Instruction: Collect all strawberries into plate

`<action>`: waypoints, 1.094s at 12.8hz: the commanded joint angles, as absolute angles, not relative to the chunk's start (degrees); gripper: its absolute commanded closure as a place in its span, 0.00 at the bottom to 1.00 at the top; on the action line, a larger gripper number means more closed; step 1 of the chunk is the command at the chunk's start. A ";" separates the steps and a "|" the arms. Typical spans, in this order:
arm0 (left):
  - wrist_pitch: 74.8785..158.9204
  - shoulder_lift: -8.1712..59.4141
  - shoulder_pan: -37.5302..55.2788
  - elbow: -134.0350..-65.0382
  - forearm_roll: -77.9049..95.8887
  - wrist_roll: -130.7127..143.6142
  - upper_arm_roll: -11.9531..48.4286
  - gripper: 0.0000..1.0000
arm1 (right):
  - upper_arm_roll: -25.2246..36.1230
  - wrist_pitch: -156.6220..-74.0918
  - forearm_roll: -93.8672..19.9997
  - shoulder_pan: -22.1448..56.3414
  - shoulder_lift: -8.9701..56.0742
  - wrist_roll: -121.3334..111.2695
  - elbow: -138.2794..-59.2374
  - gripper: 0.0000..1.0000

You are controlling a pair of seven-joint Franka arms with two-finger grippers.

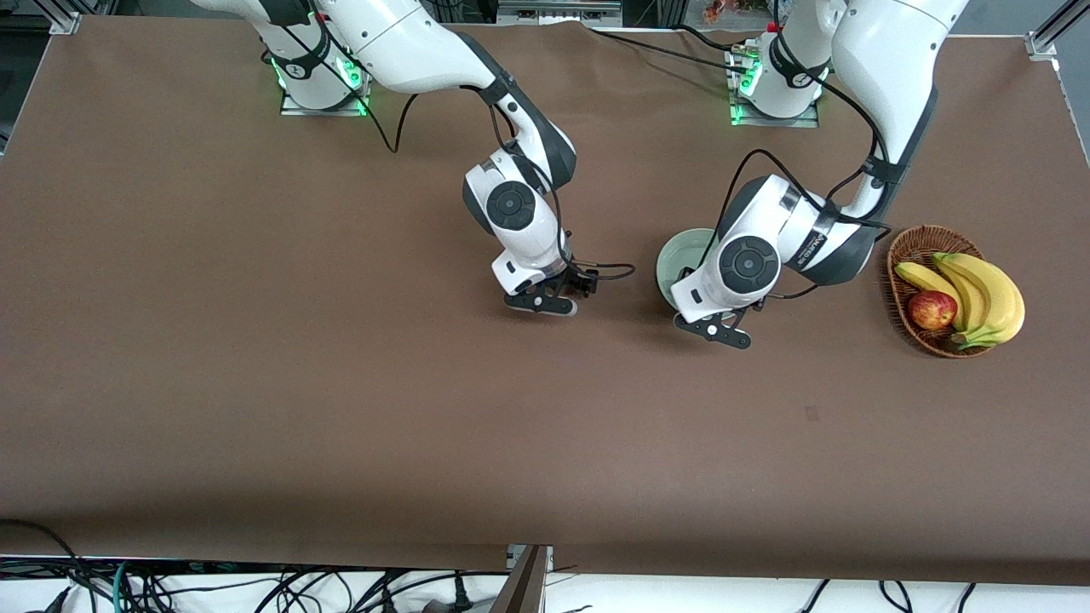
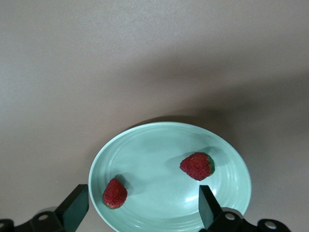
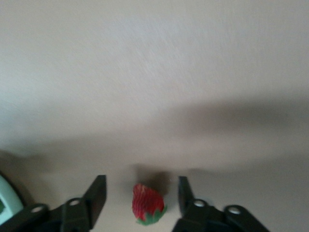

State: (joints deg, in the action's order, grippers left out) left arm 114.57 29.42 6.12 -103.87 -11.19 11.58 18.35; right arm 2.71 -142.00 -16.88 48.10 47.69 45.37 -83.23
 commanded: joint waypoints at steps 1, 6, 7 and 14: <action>113.47 28.48 5.45 -103.54 -7.65 9.75 18.98 0.00 | 5.78 -133.82 -9.88 46.85 44.93 44.57 -81.04 0.00; 115.39 28.74 8.78 -103.54 -2.37 18.87 19.77 0.00 | 16.42 -114.46 -7.29 42.99 38.33 16.41 -80.86 0.00; 117.40 29.09 10.09 -103.62 -2.37 22.90 19.95 0.00 | 17.83 -110.87 -7.29 41.50 37.10 11.48 -80.86 0.00; 137.35 35.32 19.69 -104.41 -3.25 42.89 20.04 0.00 | 18.37 -91.10 -7.21 27.71 27.00 -0.09 -81.48 0.00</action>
